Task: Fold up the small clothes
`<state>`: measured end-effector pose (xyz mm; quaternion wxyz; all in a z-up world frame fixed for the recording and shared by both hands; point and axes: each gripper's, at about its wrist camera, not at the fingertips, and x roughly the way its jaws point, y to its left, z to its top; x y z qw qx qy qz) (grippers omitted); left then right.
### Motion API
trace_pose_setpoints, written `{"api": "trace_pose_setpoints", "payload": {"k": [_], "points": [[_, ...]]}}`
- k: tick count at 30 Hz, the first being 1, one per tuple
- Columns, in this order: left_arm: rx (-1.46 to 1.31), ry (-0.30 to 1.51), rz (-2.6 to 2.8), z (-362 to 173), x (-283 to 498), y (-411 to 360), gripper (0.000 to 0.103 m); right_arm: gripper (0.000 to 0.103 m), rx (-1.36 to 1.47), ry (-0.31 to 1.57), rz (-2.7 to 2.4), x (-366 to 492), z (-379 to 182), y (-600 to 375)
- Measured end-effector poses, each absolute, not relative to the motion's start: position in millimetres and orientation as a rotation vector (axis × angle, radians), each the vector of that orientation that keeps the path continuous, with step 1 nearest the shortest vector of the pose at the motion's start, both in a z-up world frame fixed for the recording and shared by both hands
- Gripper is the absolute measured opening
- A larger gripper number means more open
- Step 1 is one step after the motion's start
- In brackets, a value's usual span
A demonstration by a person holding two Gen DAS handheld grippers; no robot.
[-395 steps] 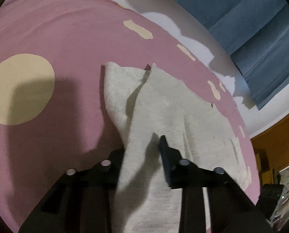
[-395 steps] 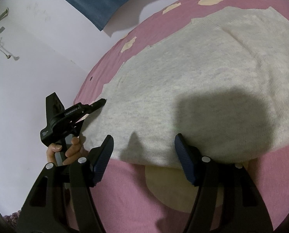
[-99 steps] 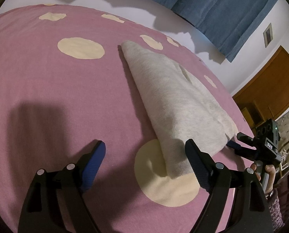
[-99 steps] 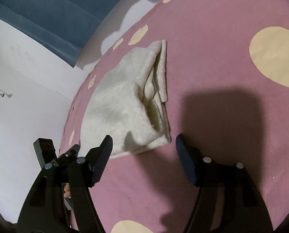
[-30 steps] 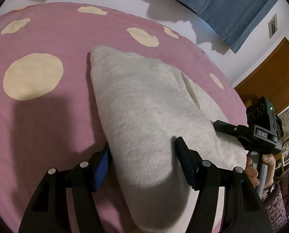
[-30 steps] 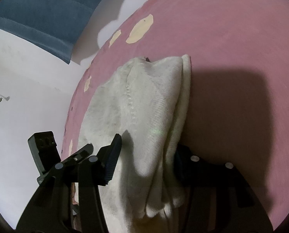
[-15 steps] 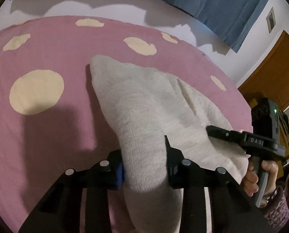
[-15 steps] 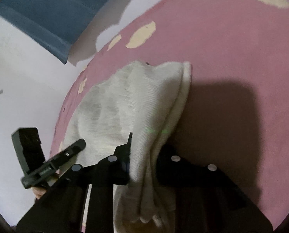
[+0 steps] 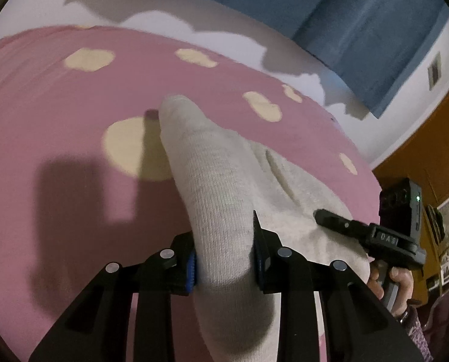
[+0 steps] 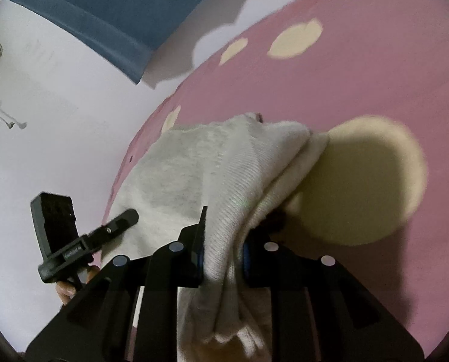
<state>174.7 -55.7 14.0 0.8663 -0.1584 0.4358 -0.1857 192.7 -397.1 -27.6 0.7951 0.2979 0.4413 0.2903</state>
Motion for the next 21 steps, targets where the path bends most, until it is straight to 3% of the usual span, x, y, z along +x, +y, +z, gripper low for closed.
{"api": "trace_pose_setpoints", "payload": {"k": [5,8,10,13,21], "points": [[-0.38,0.958,-0.377,-17,171,-39,0.034,0.02,0.712,1.011,0.619,197,-49,-392],[-0.408,0.935,-0.402,-15,166,-34,0.045,0.029,0.747,1.028,0.612,192,-47,-401],[-0.426,0.937,-0.423,-14,159,-30,0.058,0.042,0.727,1.037,0.597,186,-42,-407],[-0.466,0.952,-0.431,-17,144,-23,0.076,0.051,0.737,1.046,0.584,168,-42,-419],[-0.56,0.997,-0.562,-28,105,-25,0.08,0.052,0.71,1.069,0.636,132,-40,-412]]}}
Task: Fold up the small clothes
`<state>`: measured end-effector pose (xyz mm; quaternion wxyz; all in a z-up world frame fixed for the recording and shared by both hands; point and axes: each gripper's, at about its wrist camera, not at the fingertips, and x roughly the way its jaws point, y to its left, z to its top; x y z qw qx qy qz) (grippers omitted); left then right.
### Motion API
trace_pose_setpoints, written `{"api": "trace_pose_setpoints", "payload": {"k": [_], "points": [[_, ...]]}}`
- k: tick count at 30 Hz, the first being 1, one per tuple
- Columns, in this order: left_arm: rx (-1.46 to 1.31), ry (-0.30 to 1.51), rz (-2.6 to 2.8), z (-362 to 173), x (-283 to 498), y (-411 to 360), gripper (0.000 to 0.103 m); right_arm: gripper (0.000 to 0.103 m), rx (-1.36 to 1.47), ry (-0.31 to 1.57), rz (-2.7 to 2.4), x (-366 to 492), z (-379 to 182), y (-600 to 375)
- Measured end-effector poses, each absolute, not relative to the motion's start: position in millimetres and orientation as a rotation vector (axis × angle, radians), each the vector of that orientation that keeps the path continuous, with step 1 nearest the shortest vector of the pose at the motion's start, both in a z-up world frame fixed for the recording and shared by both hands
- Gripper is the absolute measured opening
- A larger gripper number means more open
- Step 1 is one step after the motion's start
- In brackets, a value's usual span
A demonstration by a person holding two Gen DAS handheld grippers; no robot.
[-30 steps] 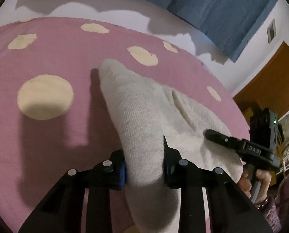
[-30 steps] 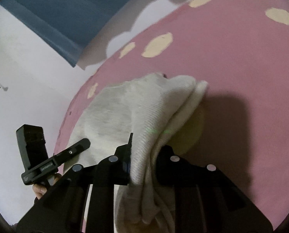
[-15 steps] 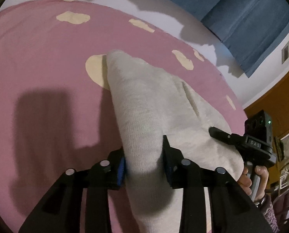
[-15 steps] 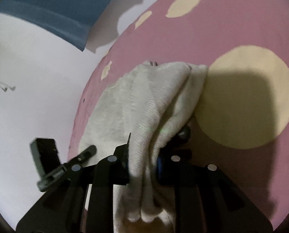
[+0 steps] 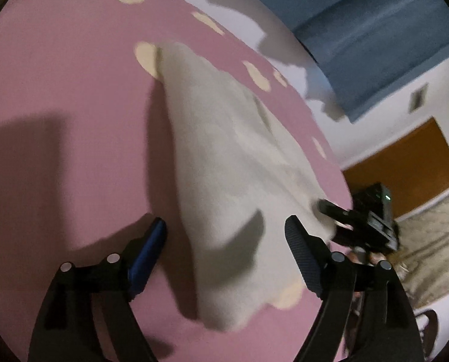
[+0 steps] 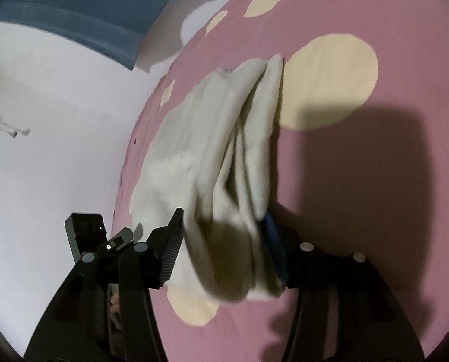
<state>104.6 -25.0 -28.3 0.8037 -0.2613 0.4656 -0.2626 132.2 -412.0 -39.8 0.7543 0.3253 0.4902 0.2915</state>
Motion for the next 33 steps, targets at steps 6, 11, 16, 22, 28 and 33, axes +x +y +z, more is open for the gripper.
{"api": "trace_pose_setpoints", "payload": {"k": [6,11,16,22,28,33], "points": [[-0.456,1.034,-0.537,-33,106,-45,0.027,0.021,0.628,1.095,0.604,129,-42,-392],[-0.461,1.019,-0.523,-21,97,-43,0.015,0.014,0.646,1.064,0.614,119,-32,-394],[-0.443,0.995,-0.537,-3,82,-45,0.014,0.013,0.678,1.047,0.639,94,-22,-409],[-0.457,1.011,-0.536,-6,57,-41,0.013,0.009,0.717,1.07,0.658,65,-25,-425],[-0.444,1.008,-0.521,-22,45,-35,0.014,0.009,0.692,1.103,0.636,41,-38,-432],[-0.427,0.974,-0.548,-17,43,-29,0.02,0.015,0.708,1.089,0.645,45,-33,-430]]}}
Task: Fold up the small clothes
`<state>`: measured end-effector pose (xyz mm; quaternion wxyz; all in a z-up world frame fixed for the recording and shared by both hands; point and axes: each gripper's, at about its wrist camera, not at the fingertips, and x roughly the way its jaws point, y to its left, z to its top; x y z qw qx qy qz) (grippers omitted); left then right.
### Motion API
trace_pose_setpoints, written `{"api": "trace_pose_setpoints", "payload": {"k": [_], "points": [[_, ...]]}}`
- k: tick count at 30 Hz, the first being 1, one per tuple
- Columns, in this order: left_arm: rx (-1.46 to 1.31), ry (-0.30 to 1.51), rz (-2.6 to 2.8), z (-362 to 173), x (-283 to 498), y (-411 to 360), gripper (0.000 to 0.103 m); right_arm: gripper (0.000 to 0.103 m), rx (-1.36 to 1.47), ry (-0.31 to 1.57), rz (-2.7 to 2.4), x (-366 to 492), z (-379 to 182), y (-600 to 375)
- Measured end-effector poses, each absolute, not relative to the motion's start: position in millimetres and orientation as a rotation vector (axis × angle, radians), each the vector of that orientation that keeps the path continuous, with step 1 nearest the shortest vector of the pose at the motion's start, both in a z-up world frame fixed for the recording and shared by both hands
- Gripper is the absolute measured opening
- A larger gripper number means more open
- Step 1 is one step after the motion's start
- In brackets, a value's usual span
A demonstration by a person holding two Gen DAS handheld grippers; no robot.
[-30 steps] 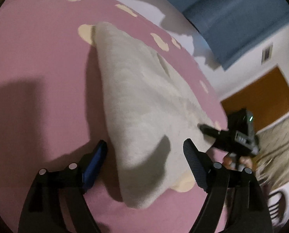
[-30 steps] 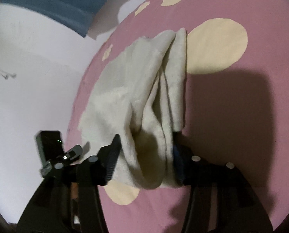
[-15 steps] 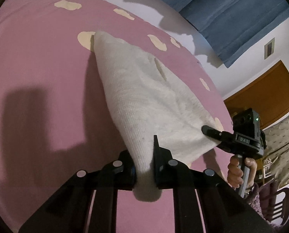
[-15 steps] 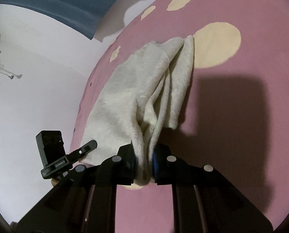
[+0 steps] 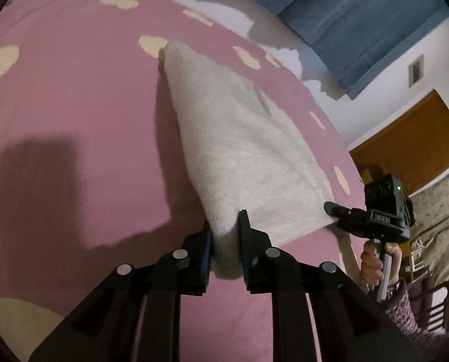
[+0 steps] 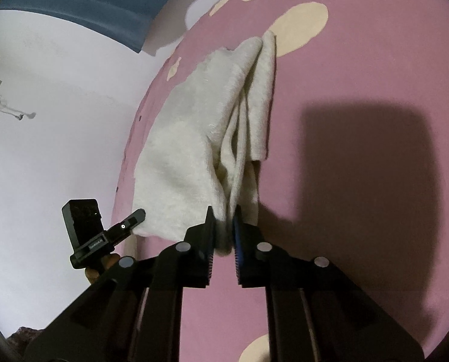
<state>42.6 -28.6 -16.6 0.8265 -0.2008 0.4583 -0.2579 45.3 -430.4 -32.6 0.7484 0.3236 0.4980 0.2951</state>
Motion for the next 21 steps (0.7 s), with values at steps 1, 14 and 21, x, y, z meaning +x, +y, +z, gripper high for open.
{"api": "trace_pose_setpoints", "payload": {"k": [1,14,21], "points": [[-0.418,0.957,-0.557,-11,40,-25,0.023,0.018,0.703,1.082,0.639,45,-30,-433],[-0.441,0.982,-0.516,-33,93,-26,0.041,0.031,0.751,1.05,0.546,100,-41,-419],[-0.351,0.941,-0.54,-17,86,-32,0.034,0.024,0.773,1.046,0.555,110,-44,-418]]}}
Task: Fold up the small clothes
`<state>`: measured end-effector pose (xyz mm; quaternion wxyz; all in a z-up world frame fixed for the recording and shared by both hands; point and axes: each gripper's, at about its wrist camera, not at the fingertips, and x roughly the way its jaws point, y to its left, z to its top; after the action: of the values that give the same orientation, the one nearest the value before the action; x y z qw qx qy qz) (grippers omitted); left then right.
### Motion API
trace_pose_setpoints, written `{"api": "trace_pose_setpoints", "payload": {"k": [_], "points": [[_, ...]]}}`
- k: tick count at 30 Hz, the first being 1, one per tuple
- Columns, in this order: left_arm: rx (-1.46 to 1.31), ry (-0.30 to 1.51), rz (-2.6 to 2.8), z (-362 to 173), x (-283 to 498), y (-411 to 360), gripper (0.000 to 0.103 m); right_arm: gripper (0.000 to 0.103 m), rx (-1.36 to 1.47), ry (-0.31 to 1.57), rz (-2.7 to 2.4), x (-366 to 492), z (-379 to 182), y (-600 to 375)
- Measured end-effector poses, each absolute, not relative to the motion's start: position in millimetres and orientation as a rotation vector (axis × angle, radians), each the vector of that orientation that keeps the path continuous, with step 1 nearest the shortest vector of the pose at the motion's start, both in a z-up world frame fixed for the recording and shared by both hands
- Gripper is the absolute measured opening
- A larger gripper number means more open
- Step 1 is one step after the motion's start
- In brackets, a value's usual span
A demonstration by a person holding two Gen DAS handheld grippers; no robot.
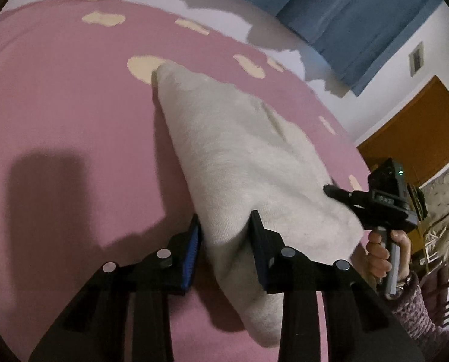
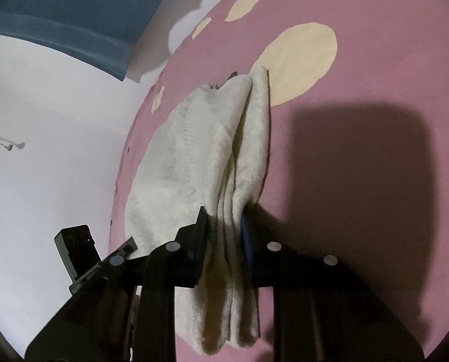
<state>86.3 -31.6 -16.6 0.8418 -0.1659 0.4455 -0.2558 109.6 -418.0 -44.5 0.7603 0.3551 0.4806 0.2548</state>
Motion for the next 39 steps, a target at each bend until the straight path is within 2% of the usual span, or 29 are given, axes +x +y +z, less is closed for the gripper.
{"api": "trace_pose_setpoints", "payload": {"k": [4,6,10,11,12,13,18,20,24,25,28,30,39], "points": [[-0.357,0.916,-0.528,-12,98,-24,0.044,0.034,0.789,1.025,0.529,110,-42,-437],[-0.388,0.933,-0.524,-16,112,-23,0.044,0.044,0.789,1.023,0.501,122,-42,-439],[-0.409,0.967,-0.504,-25,139,-31,0.043,0.045,0.803,1.039,0.498,150,-47,-433],[-0.415,0.976,-0.497,-28,144,-33,0.042,0.042,0.805,1.047,0.51,156,-47,-430],[-0.422,0.987,-0.485,-30,150,-35,0.04,0.025,0.795,1.066,0.513,163,-49,-426],[-0.425,0.994,-0.477,-31,153,-37,0.038,0.015,0.781,1.082,0.5,170,-50,-421],[-0.389,0.984,-0.463,-27,163,-43,0.037,0.013,0.795,1.068,0.471,186,-58,-419],[-0.404,0.983,-0.484,-27,156,-37,0.042,0.015,0.827,1.057,0.478,180,-59,-425],[-0.498,1.029,-0.557,-33,133,-18,0.058,0.034,0.832,1.057,0.513,148,-54,-435],[-0.52,1.033,-0.574,-33,125,-14,0.061,0.04,0.831,1.059,0.524,138,-52,-437],[-0.555,1.057,-0.662,-34,95,-8,0.063,0.049,0.802,1.081,0.56,106,-47,-437],[-0.533,1.056,-0.704,-32,76,-11,0.063,0.053,0.773,1.103,0.589,87,-44,-433],[-0.492,1.045,-0.748,-30,60,-37,0.063,0.054,0.776,1.148,0.649,53,-41,-412]]}}
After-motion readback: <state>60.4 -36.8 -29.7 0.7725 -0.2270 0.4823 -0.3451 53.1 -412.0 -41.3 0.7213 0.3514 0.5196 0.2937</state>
